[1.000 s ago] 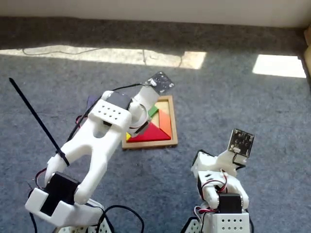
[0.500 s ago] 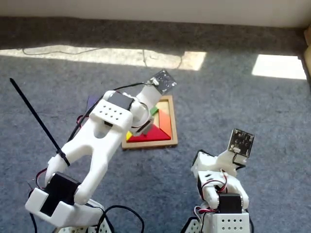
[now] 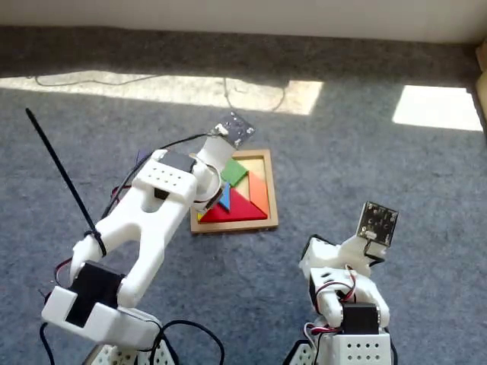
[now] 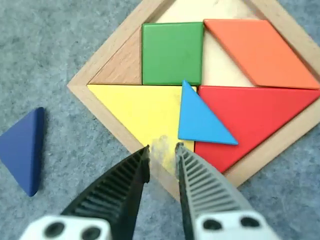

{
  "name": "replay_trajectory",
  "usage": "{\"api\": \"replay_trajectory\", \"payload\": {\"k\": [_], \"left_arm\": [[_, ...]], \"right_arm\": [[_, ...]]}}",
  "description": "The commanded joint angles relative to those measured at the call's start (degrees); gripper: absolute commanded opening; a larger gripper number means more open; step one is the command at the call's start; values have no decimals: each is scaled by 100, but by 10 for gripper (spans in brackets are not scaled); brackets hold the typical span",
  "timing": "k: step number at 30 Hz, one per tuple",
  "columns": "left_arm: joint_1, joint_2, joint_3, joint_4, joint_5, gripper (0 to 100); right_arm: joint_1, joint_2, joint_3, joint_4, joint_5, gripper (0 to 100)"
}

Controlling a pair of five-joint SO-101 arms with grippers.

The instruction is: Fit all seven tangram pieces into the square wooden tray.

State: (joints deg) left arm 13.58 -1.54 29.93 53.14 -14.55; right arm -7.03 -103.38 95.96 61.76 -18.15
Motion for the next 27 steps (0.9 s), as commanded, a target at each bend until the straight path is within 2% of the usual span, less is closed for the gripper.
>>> {"api": "replay_trajectory", "payload": {"k": [1, 6, 16, 27], "left_arm": [[-31, 497, -198, -176, 70, 95], [-13, 919, -629, -176, 97, 95], [655, 919, -681, -167, 105, 95], [699, 901, -699, 167, 123, 95]], "right_arm": [[66, -13, 708, 4, 26, 5], [66, -13, 708, 4, 26, 5], [66, -13, 708, 4, 26, 5], [66, -13, 708, 4, 26, 5]]}}
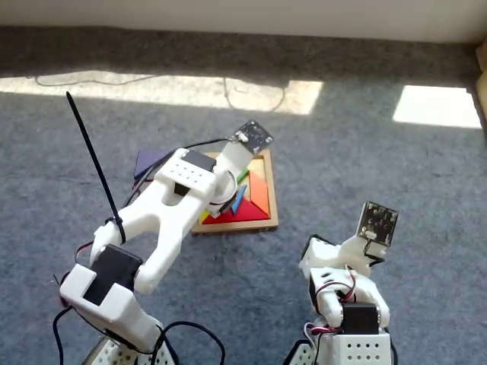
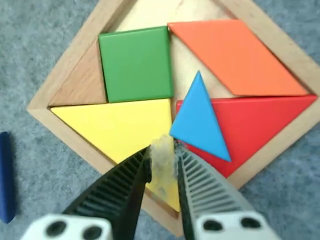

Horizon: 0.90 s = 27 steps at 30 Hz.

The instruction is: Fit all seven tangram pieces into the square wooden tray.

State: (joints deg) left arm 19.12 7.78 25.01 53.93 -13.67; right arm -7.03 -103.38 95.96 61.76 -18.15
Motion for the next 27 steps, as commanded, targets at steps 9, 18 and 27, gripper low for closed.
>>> {"api": "replay_trajectory", "payload": {"k": [9, 18, 27], "left_arm": [[541, -22, -734, 712, 615, 95], [497, 31, -884, 730, 624, 95], [488, 40, -866, 404, 598, 95]], "right_arm": [[66, -13, 708, 4, 26, 5], [66, -13, 708, 4, 26, 5], [66, -13, 708, 4, 26, 5]]}}
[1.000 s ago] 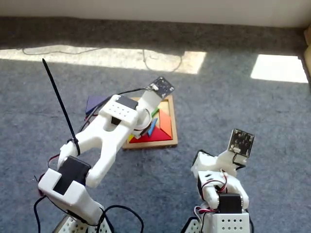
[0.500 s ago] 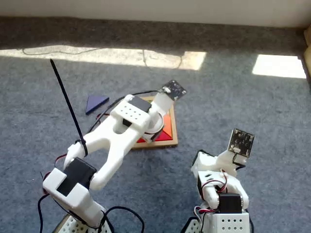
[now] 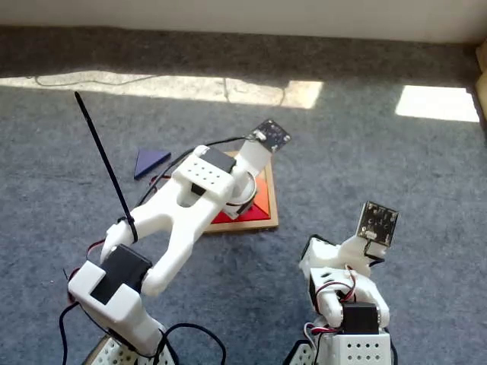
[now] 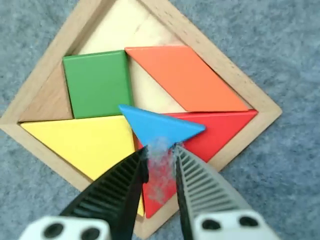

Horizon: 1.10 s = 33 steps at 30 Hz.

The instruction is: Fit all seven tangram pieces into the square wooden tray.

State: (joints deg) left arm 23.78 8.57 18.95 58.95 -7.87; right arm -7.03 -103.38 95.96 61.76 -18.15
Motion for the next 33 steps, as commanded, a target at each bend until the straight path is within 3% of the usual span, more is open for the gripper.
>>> {"api": "replay_trajectory", "payload": {"k": [1, 33], "left_arm": [[22, -40, -268, -97, 18, 95], [-453, -382, -224, -308, 35, 95]], "right_arm": [[66, -13, 708, 4, 26, 5], [66, -13, 708, 4, 26, 5]]}}
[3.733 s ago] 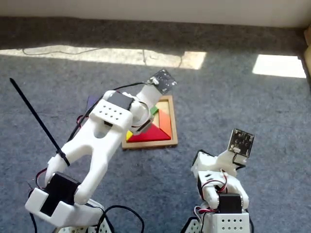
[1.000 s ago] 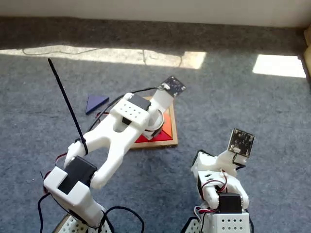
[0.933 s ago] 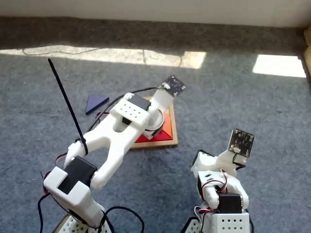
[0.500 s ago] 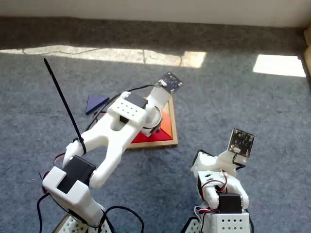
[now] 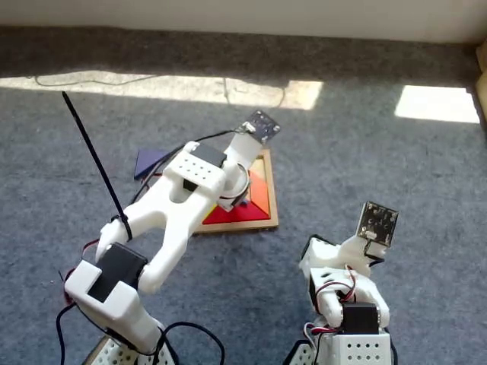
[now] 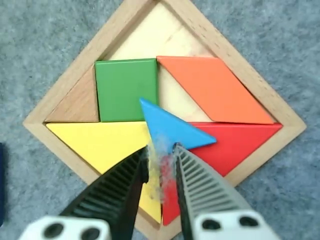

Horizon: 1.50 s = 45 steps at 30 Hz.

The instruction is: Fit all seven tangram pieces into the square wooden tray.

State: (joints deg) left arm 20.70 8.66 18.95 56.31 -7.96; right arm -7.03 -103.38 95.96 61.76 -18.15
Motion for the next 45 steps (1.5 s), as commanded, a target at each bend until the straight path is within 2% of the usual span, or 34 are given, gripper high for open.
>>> {"api": "replay_trajectory", "payload": {"k": [1, 10, 19, 28, 36, 45], "left_arm": [[-189, -418, -224, -44, 44, 95], [-637, -400, -215, -255, 62, 95], [-215, 338, -224, -642, 62, 95], [-163, 365, -655, -615, 70, 95], [224, 365, -716, -615, 70, 95], [-154, 66, -646, -607, 70, 92]], "right_arm": [[66, -13, 708, 4, 26, 5], [66, -13, 708, 4, 26, 5], [66, -13, 708, 4, 26, 5], [66, -13, 708, 4, 26, 5], [66, -13, 708, 4, 26, 5], [66, -13, 708, 4, 26, 5]]}}
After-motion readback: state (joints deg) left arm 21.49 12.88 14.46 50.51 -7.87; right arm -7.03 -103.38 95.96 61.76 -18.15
